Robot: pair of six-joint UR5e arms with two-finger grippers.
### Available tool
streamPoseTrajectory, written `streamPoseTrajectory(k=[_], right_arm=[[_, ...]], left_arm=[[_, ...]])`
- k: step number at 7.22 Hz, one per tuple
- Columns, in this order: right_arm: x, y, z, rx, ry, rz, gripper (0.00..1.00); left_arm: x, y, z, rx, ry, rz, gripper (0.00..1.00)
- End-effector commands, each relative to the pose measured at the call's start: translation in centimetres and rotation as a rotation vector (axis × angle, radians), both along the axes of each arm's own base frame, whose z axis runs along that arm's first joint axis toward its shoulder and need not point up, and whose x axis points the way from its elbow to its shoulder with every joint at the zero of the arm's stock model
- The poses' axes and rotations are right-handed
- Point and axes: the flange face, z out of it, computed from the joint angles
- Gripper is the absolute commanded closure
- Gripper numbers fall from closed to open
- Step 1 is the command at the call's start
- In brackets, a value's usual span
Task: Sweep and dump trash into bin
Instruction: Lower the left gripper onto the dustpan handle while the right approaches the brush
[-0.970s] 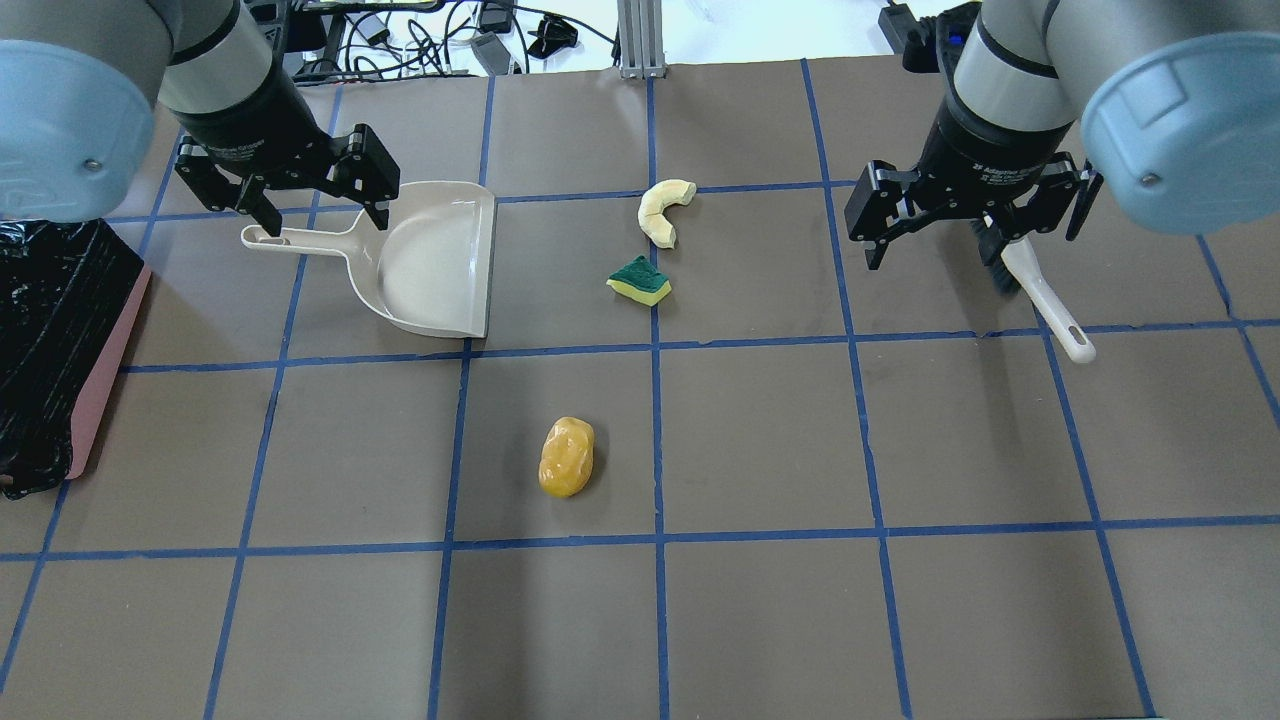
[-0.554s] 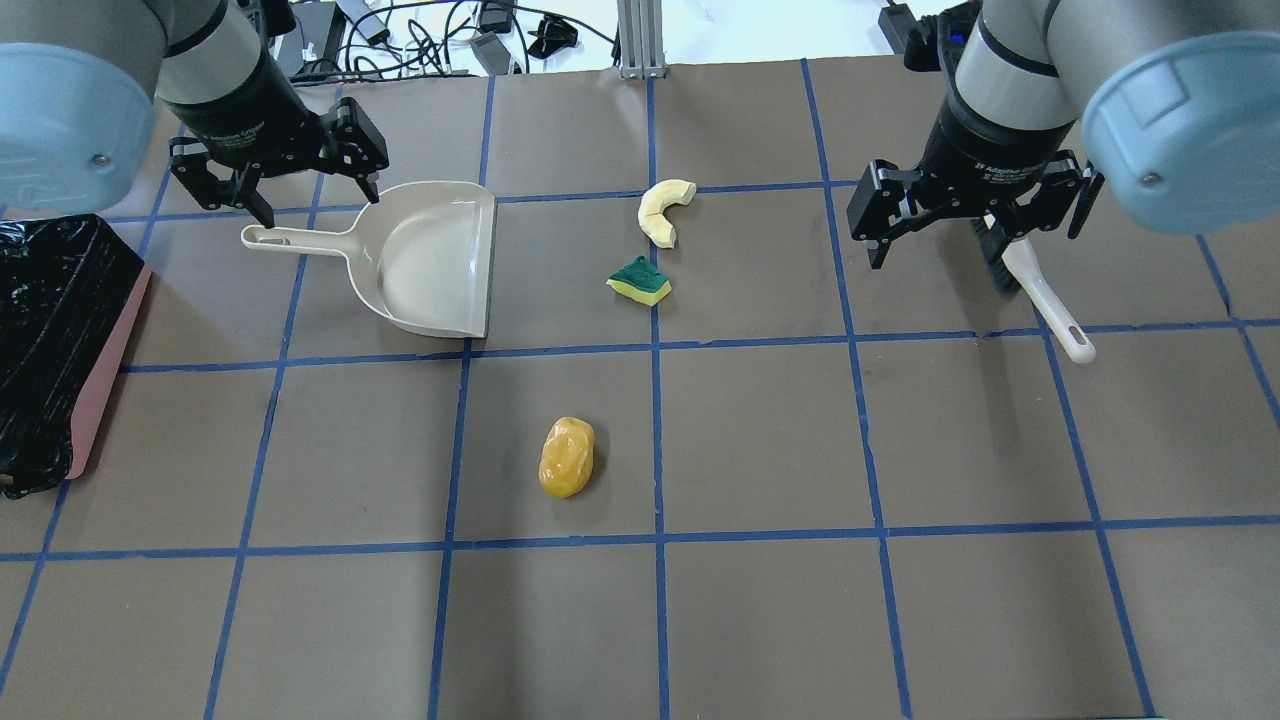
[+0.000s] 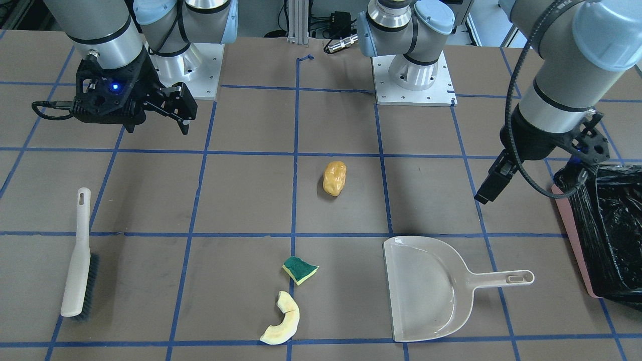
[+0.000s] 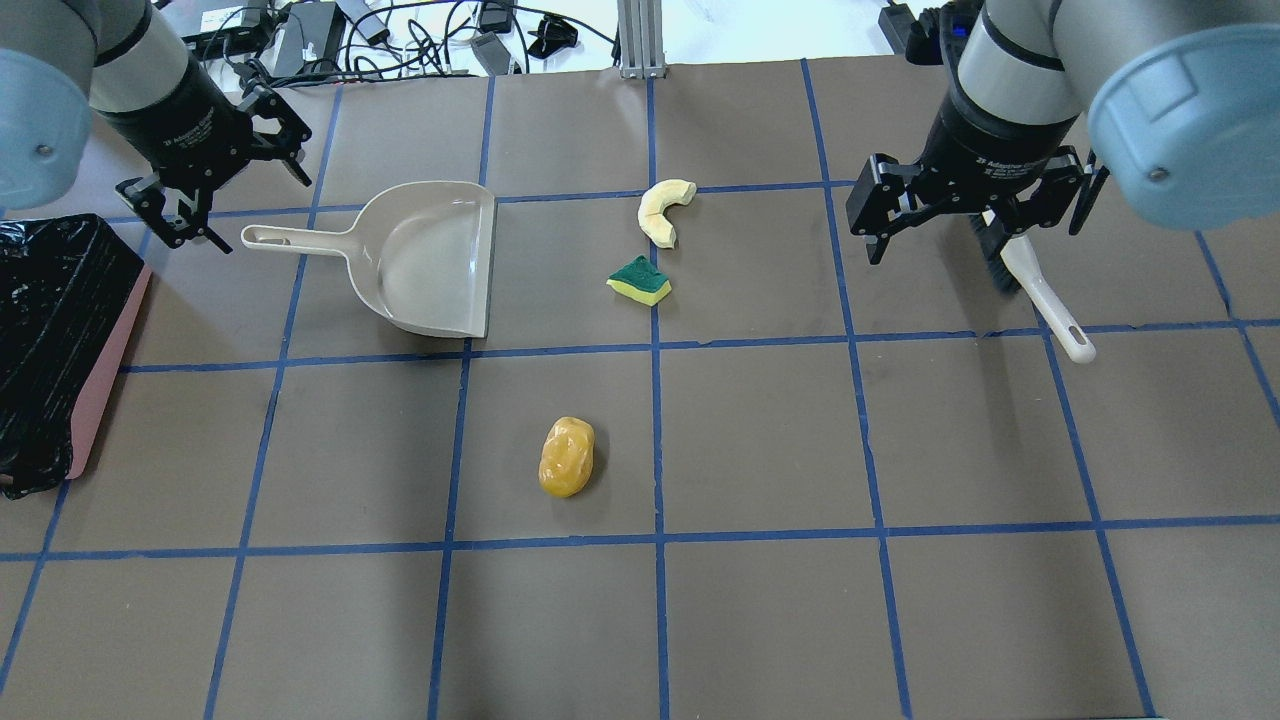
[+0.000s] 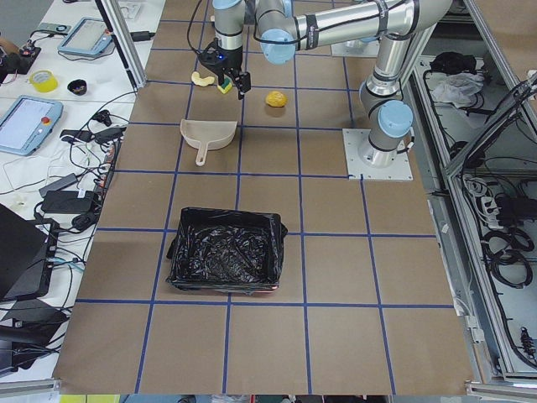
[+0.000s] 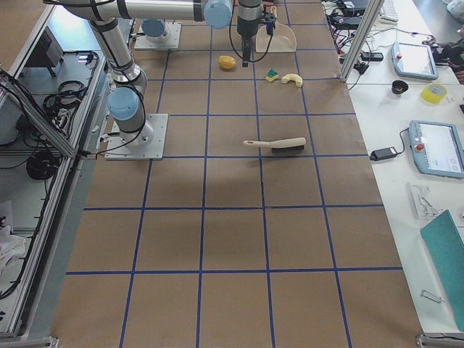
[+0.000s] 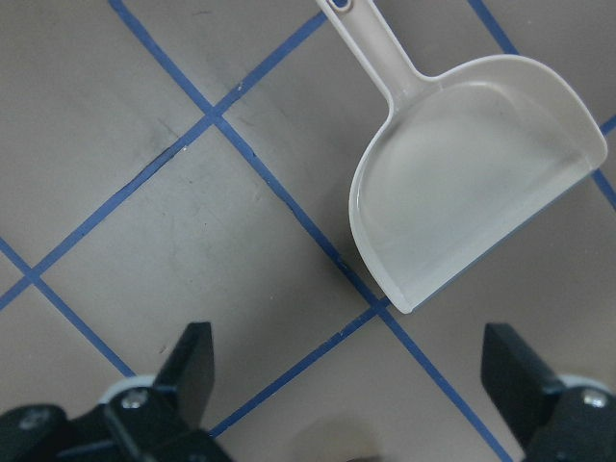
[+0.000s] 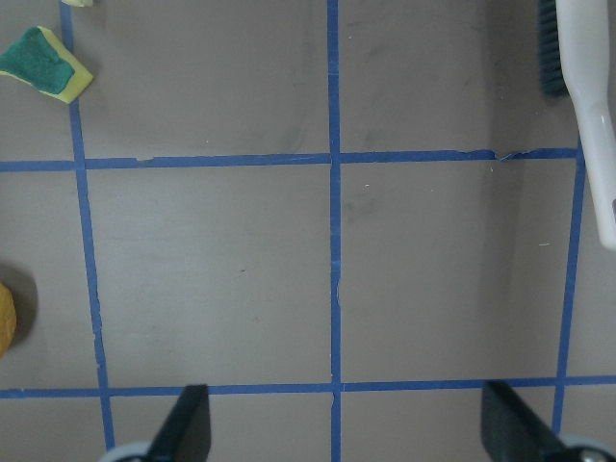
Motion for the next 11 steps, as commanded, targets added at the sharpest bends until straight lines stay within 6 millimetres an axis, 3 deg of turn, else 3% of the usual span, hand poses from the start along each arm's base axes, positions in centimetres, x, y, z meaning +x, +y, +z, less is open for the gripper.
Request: streamPoseTrajectory(k=[1,3,5,7,8,10,11], right_arm=[[-0.2,0.1,0.3,-0.001,0.008,0.000,0.00],[0.1,0.0,0.0,-0.001,-0.001,0.005,0.00],[0.1,-0.1,0.0,-0.004,-0.003,0.003,0.00],[-0.3,-0.3,0.2,-0.017,0.018,0.005,0.00],[-1.2,-0.7,0.1,-0.016,0.018,0.029,0.00],[-6.7,-1.8,-0.7,0.005,0.011,0.089,0.00],[-9.2,-2.7,-1.7,0.024,0.006,0.126,0.00]], left_arm=[[0.8,-1.0,-1.3,-0.003,-0.006,0.062,0.00],[2.0,-3.4,-3.9,-0.055,-0.058,0.352,0.00],[2.5,-5.1,-7.0,-0.001,-0.061,0.364,0.00],[3.7,-7.6,-8.4,-0.022,-0.055,0.528,0.00],[4.5,-8.8,-9.4,-0.013,-0.060,0.541,0.00],[7.2,-12.3,-13.1,-0.008,-0.067,0.567,0.03],[7.9,-13.8,-13.8,-0.011,-0.047,0.573,0.06]])
